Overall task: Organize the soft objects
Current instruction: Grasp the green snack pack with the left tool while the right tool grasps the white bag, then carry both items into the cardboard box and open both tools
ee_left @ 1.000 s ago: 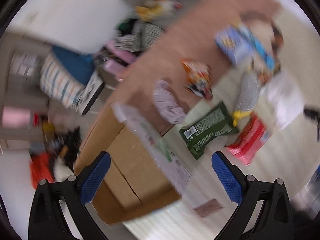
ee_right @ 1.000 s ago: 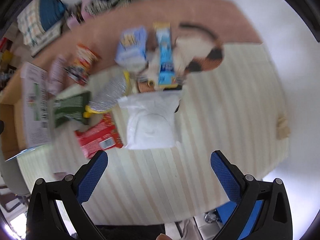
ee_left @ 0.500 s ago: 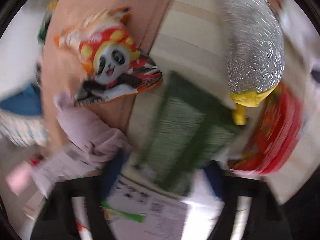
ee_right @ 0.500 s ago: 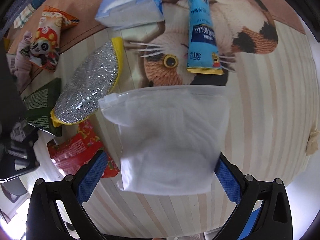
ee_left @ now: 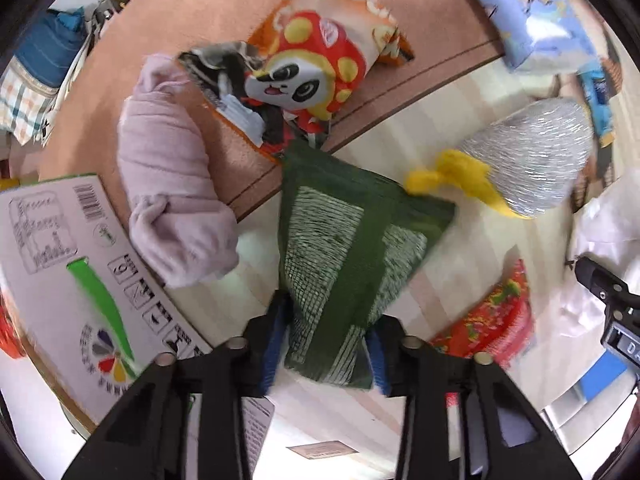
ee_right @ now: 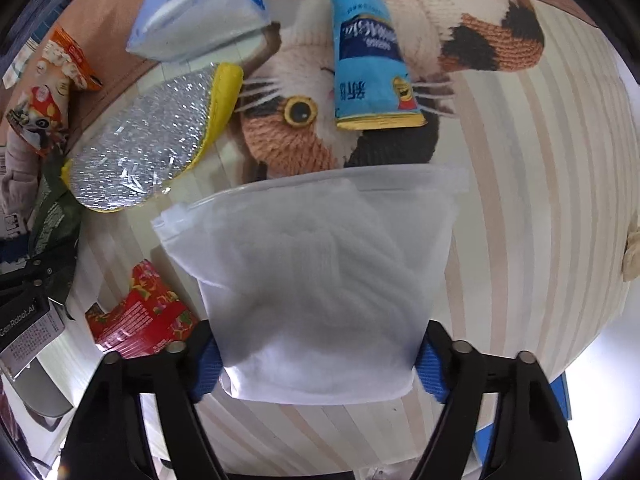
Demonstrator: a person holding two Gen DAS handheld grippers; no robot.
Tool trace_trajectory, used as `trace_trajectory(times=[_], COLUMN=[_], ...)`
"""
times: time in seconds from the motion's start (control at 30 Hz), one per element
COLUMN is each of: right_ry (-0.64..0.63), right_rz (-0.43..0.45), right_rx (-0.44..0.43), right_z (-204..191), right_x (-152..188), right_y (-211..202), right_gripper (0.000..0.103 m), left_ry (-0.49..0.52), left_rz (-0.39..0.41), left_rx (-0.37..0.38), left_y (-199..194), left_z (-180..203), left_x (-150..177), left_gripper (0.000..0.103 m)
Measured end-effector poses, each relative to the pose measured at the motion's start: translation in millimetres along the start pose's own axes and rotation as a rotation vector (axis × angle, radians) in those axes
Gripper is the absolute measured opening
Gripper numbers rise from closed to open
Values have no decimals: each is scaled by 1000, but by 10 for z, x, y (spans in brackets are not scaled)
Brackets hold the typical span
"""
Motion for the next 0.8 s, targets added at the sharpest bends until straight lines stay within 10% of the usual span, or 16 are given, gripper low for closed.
trace_trajectory(times=[0.57, 0.8], right_ry=[-148, -292], right_rz=[184, 272], right_rx=[-138, -197], right_z=[-586, -1412], right_x=[654, 712], right_y=[-1497, -2246], right_gripper=[68, 68], left_ry=[-310, -474], left_rz=[257, 360], left_rx=[167, 167], left_y=[-1344, -1720], left_z=[-267, -1106], left_x=[839, 1276], left_gripper=[21, 21])
Point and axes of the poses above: each gripper's, at about its wrist camera, not at the fingertips, and y roughly the way its jaws point, z to its right, x to its underside, the point moved 5 cm from there along y, roughly the way its jaws point, and after that the axes turned 2 degrees about -y, right-handed, at the moved point
